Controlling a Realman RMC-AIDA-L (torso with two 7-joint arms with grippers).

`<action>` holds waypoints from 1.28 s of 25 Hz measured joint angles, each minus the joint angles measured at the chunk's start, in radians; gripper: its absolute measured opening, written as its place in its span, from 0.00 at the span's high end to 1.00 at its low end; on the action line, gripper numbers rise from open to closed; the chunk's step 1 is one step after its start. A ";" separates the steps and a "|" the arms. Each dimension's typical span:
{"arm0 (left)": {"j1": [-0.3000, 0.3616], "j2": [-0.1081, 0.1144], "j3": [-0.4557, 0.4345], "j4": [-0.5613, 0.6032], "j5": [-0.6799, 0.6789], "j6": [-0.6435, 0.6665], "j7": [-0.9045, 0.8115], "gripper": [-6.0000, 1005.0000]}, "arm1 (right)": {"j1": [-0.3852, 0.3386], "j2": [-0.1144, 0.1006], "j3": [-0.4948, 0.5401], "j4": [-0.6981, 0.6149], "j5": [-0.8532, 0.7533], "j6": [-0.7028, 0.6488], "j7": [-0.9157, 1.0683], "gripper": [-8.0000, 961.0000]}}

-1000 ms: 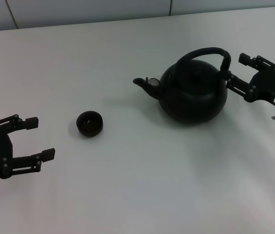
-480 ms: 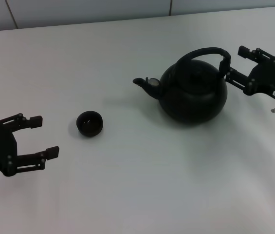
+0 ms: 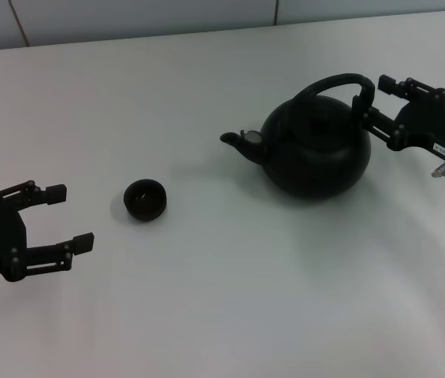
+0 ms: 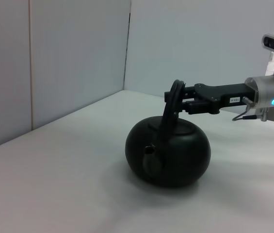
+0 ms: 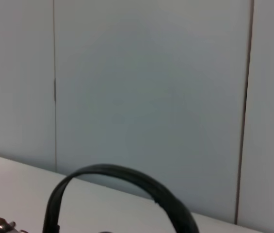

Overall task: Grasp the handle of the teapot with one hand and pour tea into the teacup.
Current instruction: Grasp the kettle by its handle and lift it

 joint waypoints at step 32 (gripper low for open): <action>0.004 0.001 0.000 0.000 0.003 -0.002 0.002 0.14 | 0.058 -0.001 -0.001 0.042 0.070 0.066 -0.083 0.91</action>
